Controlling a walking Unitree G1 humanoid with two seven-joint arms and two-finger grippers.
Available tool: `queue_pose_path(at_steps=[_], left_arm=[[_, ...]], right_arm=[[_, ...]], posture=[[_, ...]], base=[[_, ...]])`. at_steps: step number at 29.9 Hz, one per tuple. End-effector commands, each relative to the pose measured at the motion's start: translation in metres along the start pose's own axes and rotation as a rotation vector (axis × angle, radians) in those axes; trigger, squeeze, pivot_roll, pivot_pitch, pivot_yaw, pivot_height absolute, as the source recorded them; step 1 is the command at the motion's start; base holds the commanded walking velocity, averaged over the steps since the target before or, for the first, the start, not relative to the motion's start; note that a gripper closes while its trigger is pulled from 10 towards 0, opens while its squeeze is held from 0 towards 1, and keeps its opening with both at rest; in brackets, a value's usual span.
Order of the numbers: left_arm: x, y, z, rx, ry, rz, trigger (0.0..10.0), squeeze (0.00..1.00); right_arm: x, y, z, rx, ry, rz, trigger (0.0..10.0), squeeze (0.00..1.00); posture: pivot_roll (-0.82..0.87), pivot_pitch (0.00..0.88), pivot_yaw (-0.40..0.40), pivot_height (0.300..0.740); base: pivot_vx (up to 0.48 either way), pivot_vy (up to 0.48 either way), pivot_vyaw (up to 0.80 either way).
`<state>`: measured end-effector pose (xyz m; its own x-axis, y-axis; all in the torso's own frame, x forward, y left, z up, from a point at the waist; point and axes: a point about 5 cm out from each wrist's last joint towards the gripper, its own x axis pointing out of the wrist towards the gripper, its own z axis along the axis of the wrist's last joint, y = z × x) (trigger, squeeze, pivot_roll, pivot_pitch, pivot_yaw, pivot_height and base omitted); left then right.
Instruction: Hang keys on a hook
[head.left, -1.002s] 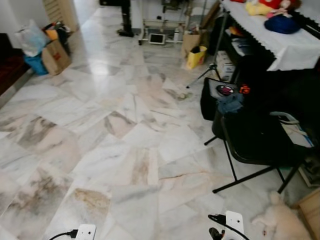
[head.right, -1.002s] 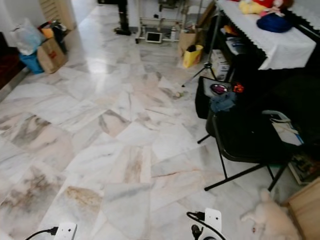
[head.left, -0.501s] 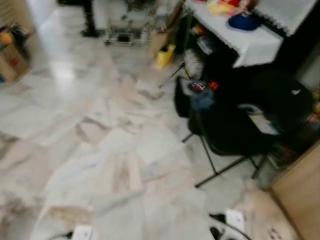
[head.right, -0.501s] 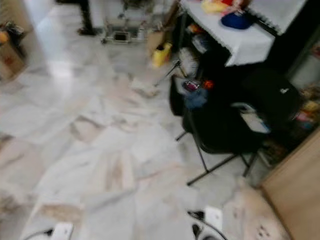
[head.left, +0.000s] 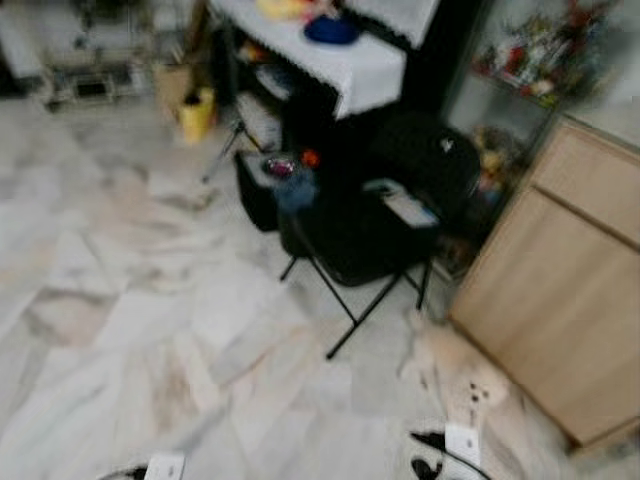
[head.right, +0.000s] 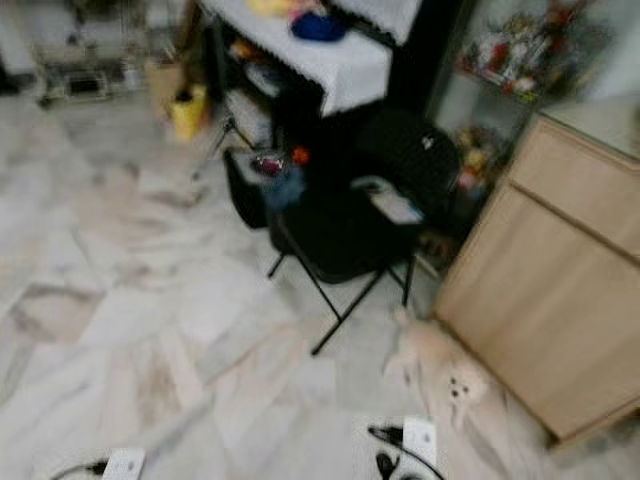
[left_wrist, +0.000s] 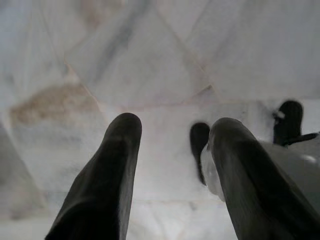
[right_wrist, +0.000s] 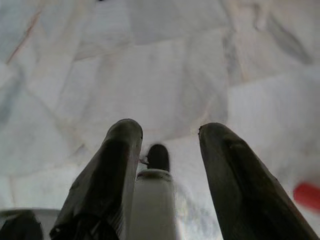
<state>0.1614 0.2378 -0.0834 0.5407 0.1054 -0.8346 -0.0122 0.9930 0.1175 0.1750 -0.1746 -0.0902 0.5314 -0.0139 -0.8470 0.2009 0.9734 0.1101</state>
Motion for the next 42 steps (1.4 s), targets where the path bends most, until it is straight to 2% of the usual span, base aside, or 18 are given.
queue_pose_path(at_steps=[1,23,30,42], left_arm=[[-0.001,-0.001,-0.009,-0.001,0.028,-0.006,10.0,0.00],[-0.001,0.000,-0.007,0.011,0.029,0.000,10.0,0.00],[0.001,-0.006,-0.003,0.024,0.020,-0.005,10.0,0.00],[0.002,-0.006,0.003,0.026,0.003,-0.004,10.0,0.00]], right_arm=[[0.001,0.000,0.005,-0.007,-0.012,-0.003,10.0,0.00],[0.001,0.001,0.004,-0.002,-0.010,-0.006,10.0,0.00],[0.001,0.001,0.004,-0.001,-0.012,-0.009,10.0,0.00],[0.001,0.002,0.004,-0.008,-0.012,-0.008,10.0,0.00]], posture=[[0.12,0.000,-0.052,0.740],[0.11,0.000,-0.040,0.740],[0.11,0.000,-0.034,0.740],[0.11,0.000,-0.029,0.740]], base=[[0.000,0.000,-0.79],[0.000,0.000,-0.79],[0.000,0.000,-0.79],[0.000,0.000,-0.78]])
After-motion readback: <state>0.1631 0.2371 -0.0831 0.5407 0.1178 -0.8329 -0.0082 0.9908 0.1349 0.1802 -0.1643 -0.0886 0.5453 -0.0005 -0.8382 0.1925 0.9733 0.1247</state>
